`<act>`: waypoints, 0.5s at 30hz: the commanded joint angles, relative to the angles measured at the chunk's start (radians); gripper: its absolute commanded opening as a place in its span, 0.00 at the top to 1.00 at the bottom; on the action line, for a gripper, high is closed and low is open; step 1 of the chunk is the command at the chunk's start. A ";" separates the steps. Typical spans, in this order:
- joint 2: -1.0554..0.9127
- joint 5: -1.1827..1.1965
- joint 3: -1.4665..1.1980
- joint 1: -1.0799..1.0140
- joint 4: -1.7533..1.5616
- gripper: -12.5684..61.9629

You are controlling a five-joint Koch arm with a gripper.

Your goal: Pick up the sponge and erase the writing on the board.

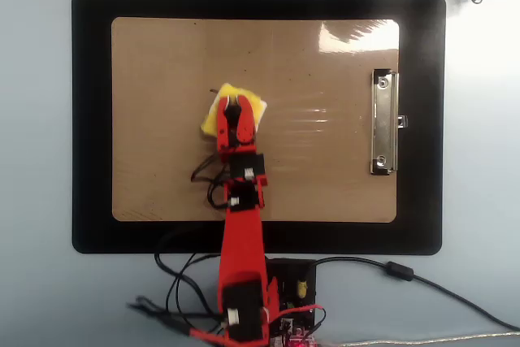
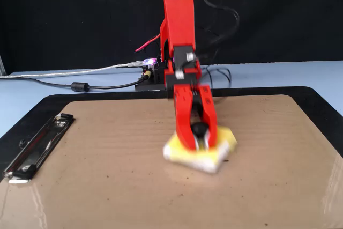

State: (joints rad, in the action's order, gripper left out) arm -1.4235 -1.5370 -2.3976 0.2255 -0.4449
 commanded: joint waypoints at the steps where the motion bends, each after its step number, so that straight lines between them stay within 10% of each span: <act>1: -0.276 -0.020 -0.215 0.052 0.029 0.94; 4: -0.385 -0.029 -0.299 0.081 0.051 0.94; 12: 0.330 -0.029 0.483 0.080 0.049 0.94; 15: 0.236 -0.031 0.353 0.083 0.049 0.94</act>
State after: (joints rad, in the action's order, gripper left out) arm -1.1213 -1.5401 -1.9558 0.2961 -0.4034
